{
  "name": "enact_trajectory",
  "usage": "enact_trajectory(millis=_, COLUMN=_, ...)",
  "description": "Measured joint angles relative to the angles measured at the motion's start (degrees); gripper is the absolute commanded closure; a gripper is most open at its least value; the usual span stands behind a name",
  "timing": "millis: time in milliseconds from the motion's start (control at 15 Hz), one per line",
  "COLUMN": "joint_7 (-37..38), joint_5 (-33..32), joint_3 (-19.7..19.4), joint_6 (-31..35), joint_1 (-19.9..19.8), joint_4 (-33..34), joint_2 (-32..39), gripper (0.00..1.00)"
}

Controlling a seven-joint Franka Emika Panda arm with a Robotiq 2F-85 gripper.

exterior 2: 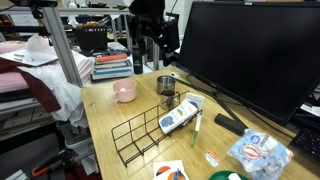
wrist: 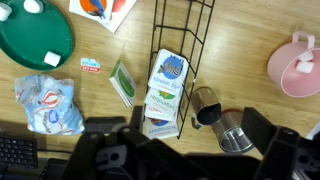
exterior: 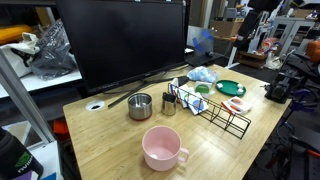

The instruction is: Move the cup to the bottom of the table

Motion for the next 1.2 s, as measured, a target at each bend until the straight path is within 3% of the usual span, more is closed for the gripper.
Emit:
enact_trajectory(millis=867, joint_7=0.2, joint_5=-1.8, joint_3=1.3, joint_6=2.1, joint_1=0.4, joint_4=-0.2, joint_2=1.4, gripper=0.00)
enact_trajectory(millis=1200, joint_7=0.0, joint_5=-1.3, joint_3=2.8, joint_6=2.2, joint_1=1.8, joint_4=3.9, joint_2=6.2, gripper=0.00)
